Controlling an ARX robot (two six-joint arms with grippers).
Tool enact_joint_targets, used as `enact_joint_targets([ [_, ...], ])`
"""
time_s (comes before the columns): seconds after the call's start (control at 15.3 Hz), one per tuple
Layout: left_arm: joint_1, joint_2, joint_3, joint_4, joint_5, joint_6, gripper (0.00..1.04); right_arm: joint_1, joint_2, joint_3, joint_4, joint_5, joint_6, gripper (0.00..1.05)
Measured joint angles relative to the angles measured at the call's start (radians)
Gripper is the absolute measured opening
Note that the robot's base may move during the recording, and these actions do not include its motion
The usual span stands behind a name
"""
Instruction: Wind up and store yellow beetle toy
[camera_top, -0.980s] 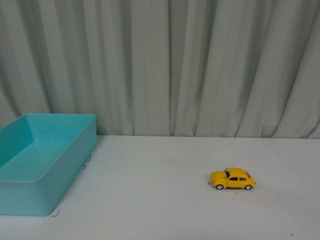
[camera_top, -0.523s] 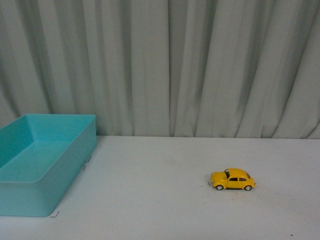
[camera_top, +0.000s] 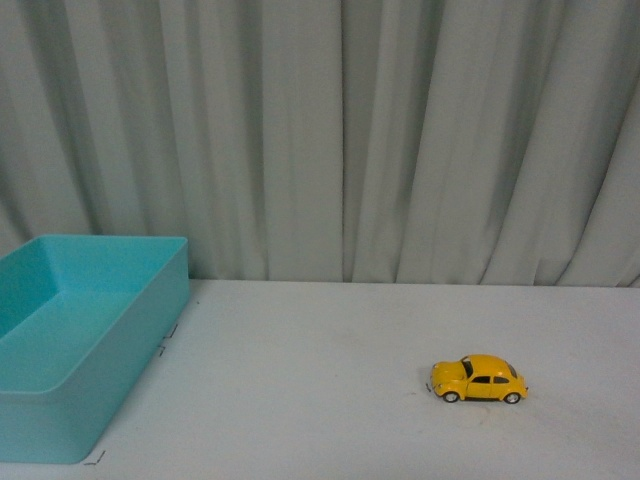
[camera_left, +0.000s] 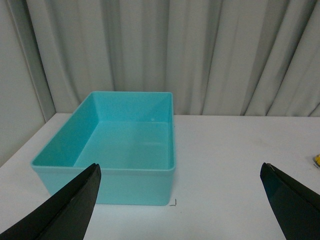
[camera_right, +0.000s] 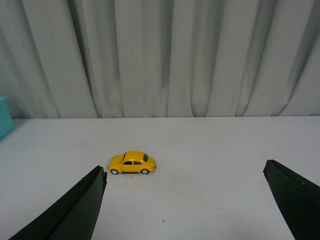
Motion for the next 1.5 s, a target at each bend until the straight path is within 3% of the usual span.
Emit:
enact_joint_targets([
  [1.5,0.000,0.000,0.000,-0.001,0.000,0.000,0.98,0.000,0.000,0.000,0.000,0.000,0.000,0.98],
])
